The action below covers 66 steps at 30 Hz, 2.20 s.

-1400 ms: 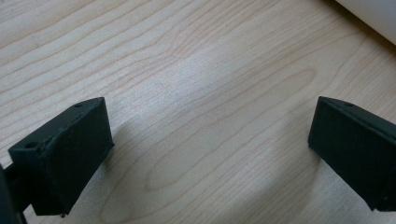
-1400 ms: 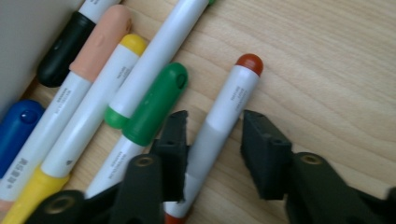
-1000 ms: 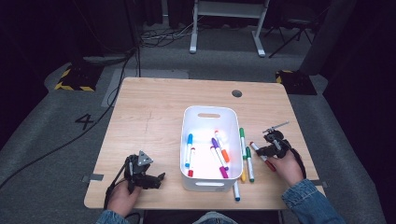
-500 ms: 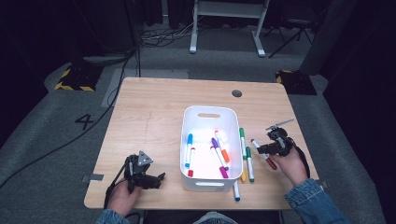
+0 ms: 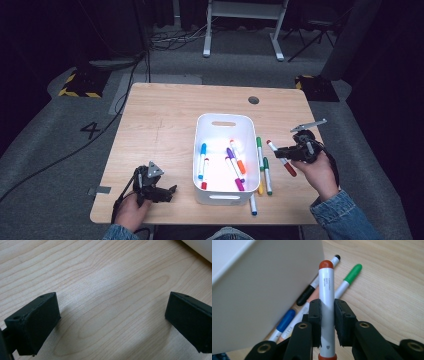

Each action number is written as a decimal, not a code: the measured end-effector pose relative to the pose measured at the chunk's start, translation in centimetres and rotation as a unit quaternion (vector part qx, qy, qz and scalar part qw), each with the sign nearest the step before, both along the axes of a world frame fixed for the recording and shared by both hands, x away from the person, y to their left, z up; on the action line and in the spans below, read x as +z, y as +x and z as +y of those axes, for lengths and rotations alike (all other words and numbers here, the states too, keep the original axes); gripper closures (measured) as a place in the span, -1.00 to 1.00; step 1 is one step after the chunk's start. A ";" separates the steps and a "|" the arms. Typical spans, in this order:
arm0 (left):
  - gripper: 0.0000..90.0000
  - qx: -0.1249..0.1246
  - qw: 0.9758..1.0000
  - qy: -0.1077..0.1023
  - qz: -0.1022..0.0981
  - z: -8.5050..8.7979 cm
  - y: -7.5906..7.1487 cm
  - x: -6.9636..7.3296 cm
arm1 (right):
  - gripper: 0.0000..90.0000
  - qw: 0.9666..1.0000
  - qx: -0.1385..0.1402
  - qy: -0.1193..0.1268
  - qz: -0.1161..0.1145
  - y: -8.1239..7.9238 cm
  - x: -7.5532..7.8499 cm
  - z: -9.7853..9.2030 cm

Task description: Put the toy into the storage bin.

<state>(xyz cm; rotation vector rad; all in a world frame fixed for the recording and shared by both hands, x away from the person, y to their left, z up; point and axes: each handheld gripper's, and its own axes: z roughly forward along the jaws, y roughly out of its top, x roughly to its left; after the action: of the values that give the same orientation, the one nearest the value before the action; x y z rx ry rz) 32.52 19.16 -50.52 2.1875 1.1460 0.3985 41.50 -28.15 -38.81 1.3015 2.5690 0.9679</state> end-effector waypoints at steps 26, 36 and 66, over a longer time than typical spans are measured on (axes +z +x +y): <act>-1.00 0.000 1.000 0.000 0.000 0.0 0.0 0.0 | 0.71 0.993 0.099 0.038 -0.050 -3.7 6.6 5.4; -1.00 0.000 1.000 0.000 0.000 0.0 0.0 0.0 | 0.71 0.989 0.134 0.041 -0.046 -4.2 7.1 8.2; -1.00 0.000 1.000 0.001 0.000 0.0 0.0 0.0 | 0.71 0.978 0.200 0.045 -0.026 -5.2 5.9 12.9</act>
<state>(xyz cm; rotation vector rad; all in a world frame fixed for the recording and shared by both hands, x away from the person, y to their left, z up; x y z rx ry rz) 32.52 19.16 -50.52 2.1891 1.1451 0.3991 36.27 -15.21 -32.93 0.7698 2.8340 1.1739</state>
